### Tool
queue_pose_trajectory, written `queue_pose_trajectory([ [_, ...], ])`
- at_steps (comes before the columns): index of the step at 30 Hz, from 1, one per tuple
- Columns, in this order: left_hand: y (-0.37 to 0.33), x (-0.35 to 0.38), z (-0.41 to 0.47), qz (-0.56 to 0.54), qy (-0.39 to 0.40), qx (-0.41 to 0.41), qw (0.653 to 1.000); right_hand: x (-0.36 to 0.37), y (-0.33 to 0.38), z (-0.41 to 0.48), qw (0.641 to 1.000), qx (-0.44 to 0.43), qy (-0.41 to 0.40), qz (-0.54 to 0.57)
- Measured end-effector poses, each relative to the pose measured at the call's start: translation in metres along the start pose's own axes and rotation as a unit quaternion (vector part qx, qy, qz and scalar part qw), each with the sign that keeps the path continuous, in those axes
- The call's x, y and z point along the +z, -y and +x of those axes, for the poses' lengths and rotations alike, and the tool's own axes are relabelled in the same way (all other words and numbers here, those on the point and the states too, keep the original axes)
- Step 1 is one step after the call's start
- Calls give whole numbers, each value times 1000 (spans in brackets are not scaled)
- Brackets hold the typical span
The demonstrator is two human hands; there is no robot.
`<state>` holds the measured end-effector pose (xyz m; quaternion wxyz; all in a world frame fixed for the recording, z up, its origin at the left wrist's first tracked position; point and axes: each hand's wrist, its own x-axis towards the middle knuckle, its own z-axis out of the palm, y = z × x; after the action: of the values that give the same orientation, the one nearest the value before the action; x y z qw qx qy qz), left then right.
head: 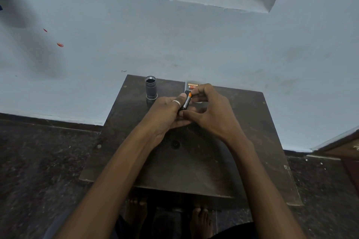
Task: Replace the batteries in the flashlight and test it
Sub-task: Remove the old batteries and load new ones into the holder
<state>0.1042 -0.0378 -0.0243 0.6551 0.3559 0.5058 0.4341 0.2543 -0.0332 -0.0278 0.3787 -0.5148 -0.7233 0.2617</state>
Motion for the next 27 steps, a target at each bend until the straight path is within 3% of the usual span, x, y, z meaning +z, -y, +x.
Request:
queue_pose_trajectory([
  [9, 0, 5, -3, -6, -8, -1, 1000, 0, -1, 0, 1000, -13, -19, -13],
  [18, 1, 5, -2, -8, -9, -7, 1000, -3, 8, 0, 995, 18, -35, 89],
  [27, 0, 5, -2, -21, -10, -14, 1000, -14, 7, 3, 966, 156, -85, 189],
])
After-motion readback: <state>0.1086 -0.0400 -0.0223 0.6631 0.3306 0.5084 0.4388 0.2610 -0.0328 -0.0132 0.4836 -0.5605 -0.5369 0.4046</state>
